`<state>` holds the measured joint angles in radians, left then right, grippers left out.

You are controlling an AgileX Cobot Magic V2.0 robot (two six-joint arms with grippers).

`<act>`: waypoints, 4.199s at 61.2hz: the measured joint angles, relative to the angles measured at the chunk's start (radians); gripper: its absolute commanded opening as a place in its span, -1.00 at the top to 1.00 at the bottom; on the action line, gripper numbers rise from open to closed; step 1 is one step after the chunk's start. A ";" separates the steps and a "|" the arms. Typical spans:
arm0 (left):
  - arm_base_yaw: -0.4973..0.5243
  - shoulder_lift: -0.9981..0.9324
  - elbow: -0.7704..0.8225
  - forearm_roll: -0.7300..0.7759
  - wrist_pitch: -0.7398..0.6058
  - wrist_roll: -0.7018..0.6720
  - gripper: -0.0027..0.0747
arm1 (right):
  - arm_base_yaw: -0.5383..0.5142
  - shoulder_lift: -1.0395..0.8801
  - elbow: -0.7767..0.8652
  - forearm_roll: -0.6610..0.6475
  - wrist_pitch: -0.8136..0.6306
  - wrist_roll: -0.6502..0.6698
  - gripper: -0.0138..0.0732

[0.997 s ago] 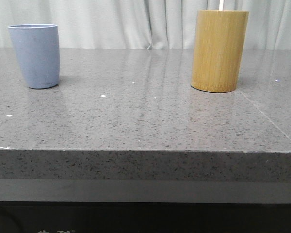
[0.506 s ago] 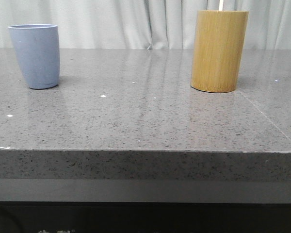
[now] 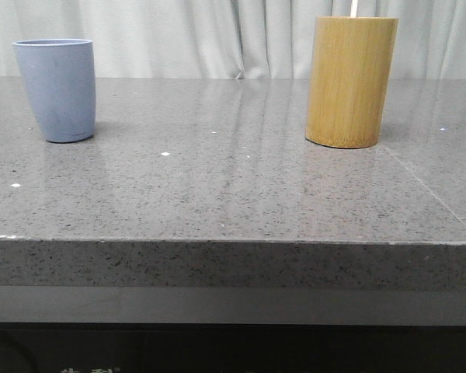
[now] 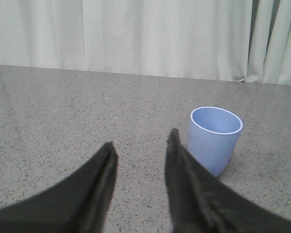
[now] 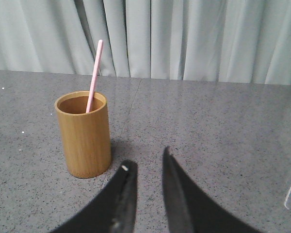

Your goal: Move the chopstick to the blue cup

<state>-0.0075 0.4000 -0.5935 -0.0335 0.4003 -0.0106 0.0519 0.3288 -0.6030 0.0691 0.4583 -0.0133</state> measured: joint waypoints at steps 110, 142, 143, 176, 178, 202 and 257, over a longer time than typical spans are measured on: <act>-0.361 1.388 -1.289 0.000 0.846 0.114 -0.53 | 0.000 0.000 -0.002 0.000 0.000 0.000 -0.80; -0.361 1.506 -1.296 0.033 0.807 0.114 -0.53 | 0.000 0.000 -0.002 0.000 0.000 0.000 -0.80; -0.361 1.506 -1.296 0.033 0.807 0.114 -0.52 | 0.000 0.000 -0.002 0.000 0.000 0.000 -0.80; -0.361 1.525 -1.296 0.070 0.807 0.114 0.98 | 0.000 0.000 -0.002 0.000 0.000 0.000 -0.80; -0.361 1.525 -1.296 0.075 0.807 0.114 0.98 | 0.000 0.000 -0.002 0.000 0.000 0.000 -0.80; -0.397 1.525 -1.399 0.093 0.852 0.114 0.98 | 0.000 0.000 -0.002 0.000 0.000 0.000 -0.80; -0.687 1.650 -1.568 -0.017 0.850 0.114 0.98 | 0.000 0.000 -0.002 0.000 0.000 0.000 -0.80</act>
<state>-0.6943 2.0500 -2.1615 -0.0506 1.2502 0.1031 0.0519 0.3288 -0.6052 0.0691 0.4583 -0.0133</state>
